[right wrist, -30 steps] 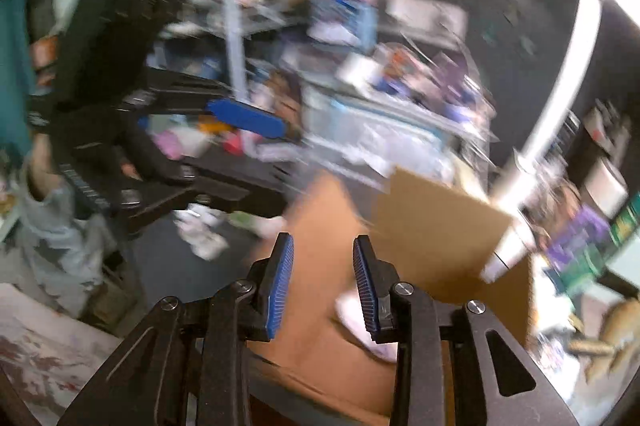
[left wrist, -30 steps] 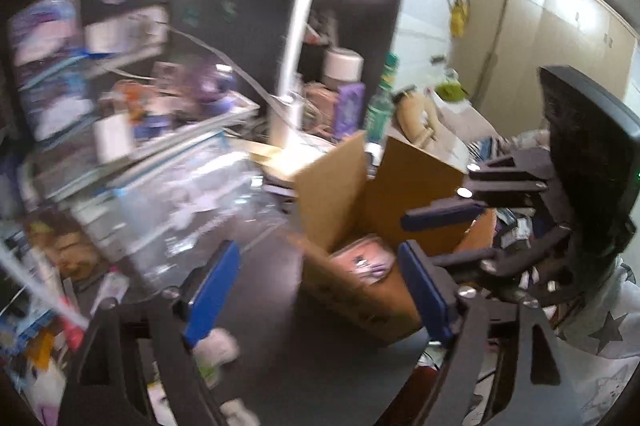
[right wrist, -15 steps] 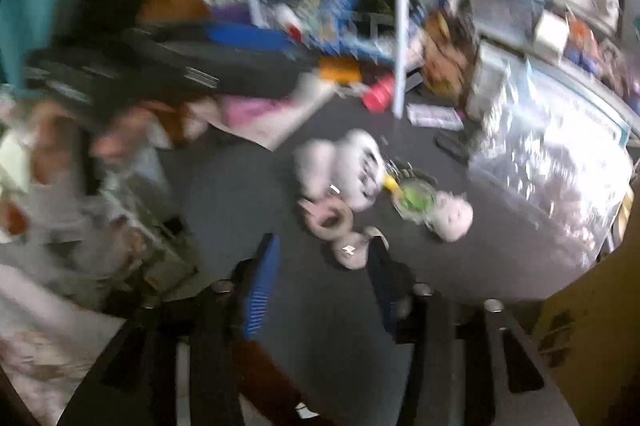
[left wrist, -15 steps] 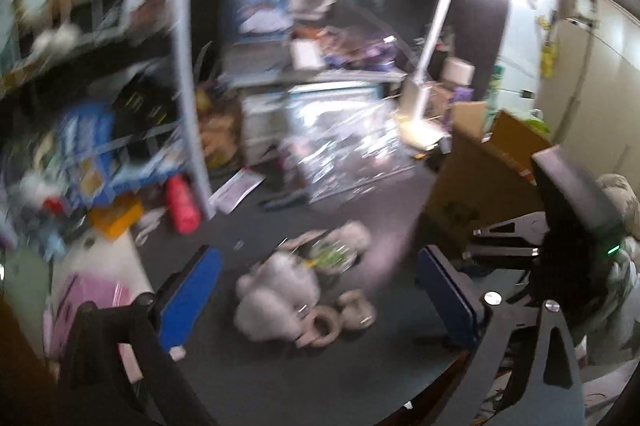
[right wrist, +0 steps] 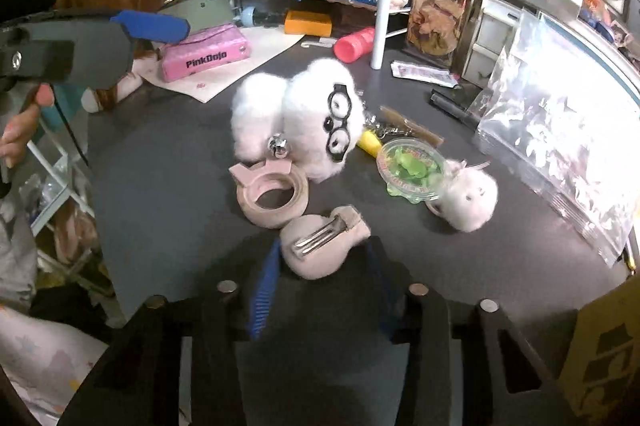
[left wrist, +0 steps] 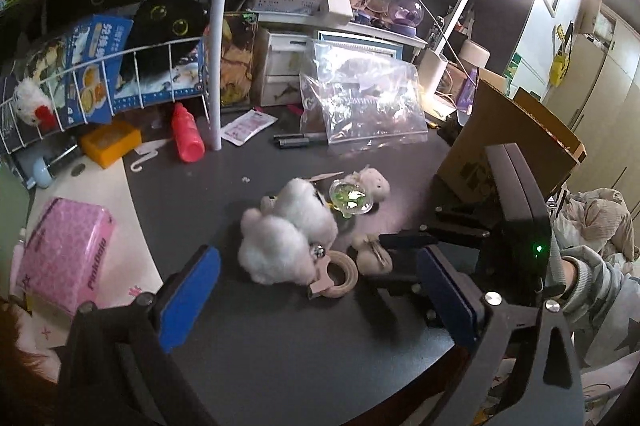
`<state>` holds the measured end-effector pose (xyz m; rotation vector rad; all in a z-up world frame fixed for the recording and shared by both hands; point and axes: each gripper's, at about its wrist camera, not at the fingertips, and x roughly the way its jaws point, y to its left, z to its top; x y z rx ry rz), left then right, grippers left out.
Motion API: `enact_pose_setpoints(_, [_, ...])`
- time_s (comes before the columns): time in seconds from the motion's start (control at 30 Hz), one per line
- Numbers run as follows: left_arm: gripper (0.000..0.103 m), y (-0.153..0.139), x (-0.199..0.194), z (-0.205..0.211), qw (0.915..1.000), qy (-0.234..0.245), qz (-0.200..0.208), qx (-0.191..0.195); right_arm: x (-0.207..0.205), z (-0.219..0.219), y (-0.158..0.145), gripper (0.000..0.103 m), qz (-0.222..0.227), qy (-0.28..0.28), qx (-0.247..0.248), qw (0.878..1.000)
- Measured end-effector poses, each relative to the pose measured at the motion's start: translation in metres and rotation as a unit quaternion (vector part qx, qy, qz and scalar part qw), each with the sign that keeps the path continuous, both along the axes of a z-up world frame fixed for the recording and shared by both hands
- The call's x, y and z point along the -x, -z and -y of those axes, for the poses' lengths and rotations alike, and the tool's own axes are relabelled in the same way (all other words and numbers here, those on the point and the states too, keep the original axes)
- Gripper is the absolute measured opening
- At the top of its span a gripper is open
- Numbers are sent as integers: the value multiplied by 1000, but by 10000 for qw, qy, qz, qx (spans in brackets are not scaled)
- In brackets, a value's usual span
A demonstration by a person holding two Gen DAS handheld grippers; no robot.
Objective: Organize objects
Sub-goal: 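Return the right gripper to the desk and grasp the pink clip holder, then carry the pink clip holder with the right gripper into the box and release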
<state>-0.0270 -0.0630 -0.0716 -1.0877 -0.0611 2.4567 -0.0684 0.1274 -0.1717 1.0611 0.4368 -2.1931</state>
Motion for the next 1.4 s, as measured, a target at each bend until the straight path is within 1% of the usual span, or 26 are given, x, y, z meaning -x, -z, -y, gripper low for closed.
enact_pose_setpoints(0.13, [98, 2, 2, -4, 10000, 85, 39, -5, 1, -1, -2, 23, 10, -24, 14, 10000])
enact_pose_setpoints(0.27, [98, 1, 3, -14, 9994, 329, 98, -106, -2, -3, -5, 23, -87, -71, 17, 9999])
enact_pose_setpoints(0.47, [98, -3, 6, -39, 9955, 870, 171, -342, -20, -7, -35, 23, -492, -243, 180, 9983])
enact_pose_setpoints(0.53, [90, -7, 8, -46, 9931, 1044, 192, -496, -26, -8, -50, 23, -602, -301, 285, 9973])
enact_pose_setpoints(0.6, [68, -11, 13, -49, 9910, 1159, 243, -623, -32, -10, -66, 23, -759, -358, 343, 9959])
enact_pose_setpoints(0.63, [62, -14, 15, -51, 9903, 1197, 253, -657, -35, -10, -73, 23, -840, -381, 343, 9951])
enact_pose_setpoints(0.67, [55, -17, 17, -54, 9898, 1236, 248, -664, -38, -10, -78, 23, -915, -393, 336, 9945])
enact_pose_setpoints(0.8, [39, -35, 25, -63, 9844, 1521, 246, -850, -47, -14, -102, 23, -1177, -383, 255, 9920])
enact_pose_setpoints(0.9, [34, -49, 29, -72, 9802, 1737, 235, -917, -53, -19, -117, 23, -1397, -312, 111, 9896])
enact_pose_setpoints(0.97, [34, -58, 32, -79, 9777, 1870, 215, -930, -57, -24, -127, 23, -1496, -238, 35, 9885])
enact_pose_setpoints(1.1, [30, -76, 40, -98, 9725, 2116, 167, -961, -55, -41, -144, 23, -1590, -23, -20, 9873])
enact_pose_setpoints(1.27, [29, -100, 51, -137, 9679, 2375, 73, -819, -50, -71, -164, 23, -1704, 302, -91, 9849])
enact_pose_setpoints(1.4, [29, -113, 65, -177, 9613, 2652, 155, -730, -47, -104, -177, 23, -1689, 598, -115, 9838])
